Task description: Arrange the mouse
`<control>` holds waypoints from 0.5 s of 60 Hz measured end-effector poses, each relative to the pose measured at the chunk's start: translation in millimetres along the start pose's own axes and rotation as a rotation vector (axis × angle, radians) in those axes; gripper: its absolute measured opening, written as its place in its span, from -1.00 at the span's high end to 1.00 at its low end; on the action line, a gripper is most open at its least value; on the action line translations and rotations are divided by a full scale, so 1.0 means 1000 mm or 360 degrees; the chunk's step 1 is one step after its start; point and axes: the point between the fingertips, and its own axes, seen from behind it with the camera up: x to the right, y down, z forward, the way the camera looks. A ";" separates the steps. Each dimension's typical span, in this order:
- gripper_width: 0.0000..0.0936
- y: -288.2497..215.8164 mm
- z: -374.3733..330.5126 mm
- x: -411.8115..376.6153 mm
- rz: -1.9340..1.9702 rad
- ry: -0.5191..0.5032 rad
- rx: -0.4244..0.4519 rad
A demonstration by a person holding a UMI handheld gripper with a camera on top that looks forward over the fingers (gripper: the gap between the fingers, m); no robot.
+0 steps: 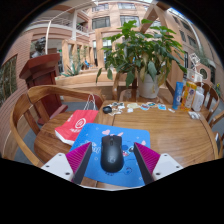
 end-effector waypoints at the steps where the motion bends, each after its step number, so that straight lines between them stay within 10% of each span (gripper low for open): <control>1: -0.81 -0.002 -0.007 0.000 -0.0005 0.0008 0.0007; 30: -0.83 0.004 -0.222 -0.014 -0.0009 0.0077 0.0129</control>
